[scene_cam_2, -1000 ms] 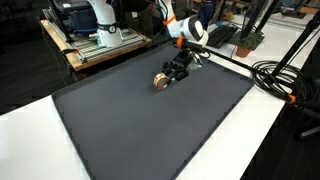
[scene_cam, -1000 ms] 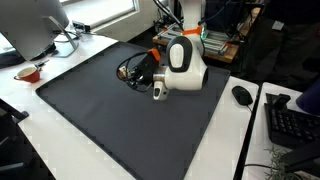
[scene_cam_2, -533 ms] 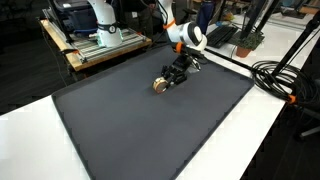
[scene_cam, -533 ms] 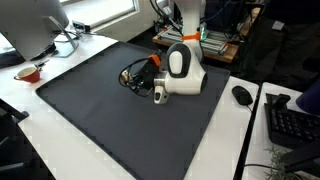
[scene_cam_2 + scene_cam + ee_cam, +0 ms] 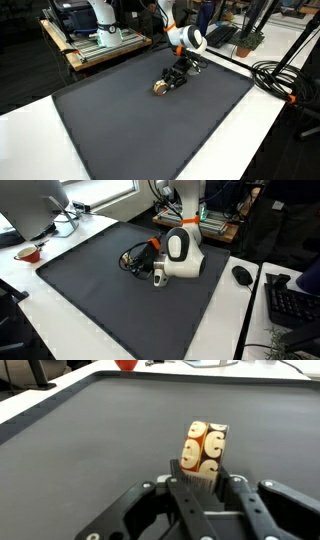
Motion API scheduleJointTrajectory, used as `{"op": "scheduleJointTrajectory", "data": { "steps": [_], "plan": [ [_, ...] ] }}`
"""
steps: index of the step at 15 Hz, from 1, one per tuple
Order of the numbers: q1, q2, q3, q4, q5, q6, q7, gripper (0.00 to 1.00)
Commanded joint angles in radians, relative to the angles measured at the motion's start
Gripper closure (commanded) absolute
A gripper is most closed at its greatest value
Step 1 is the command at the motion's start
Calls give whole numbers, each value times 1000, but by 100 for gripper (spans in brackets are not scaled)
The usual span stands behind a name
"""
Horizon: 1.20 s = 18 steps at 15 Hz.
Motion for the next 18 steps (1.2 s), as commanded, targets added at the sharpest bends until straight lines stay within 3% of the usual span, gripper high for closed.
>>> {"op": "scheduleJointTrajectory", "data": {
  "steps": [1, 7, 8, 10, 13, 16, 18],
  "plan": [
    [-3, 25, -5, 35, 9, 11, -11, 92],
    [-5, 36, -6, 48, 13, 13, -17, 92],
    [-4, 38, -6, 50, 13, 11, -19, 42],
    [-5, 42, -6, 53, 15, 10, -18, 35],
    [-6, 43, -7, 54, 16, 9, -17, 16],
    [-5, 40, -7, 51, 18, 7, -14, 11],
    [-5, 31, -3, 43, 21, 9, -12, 15]
  ]
}}
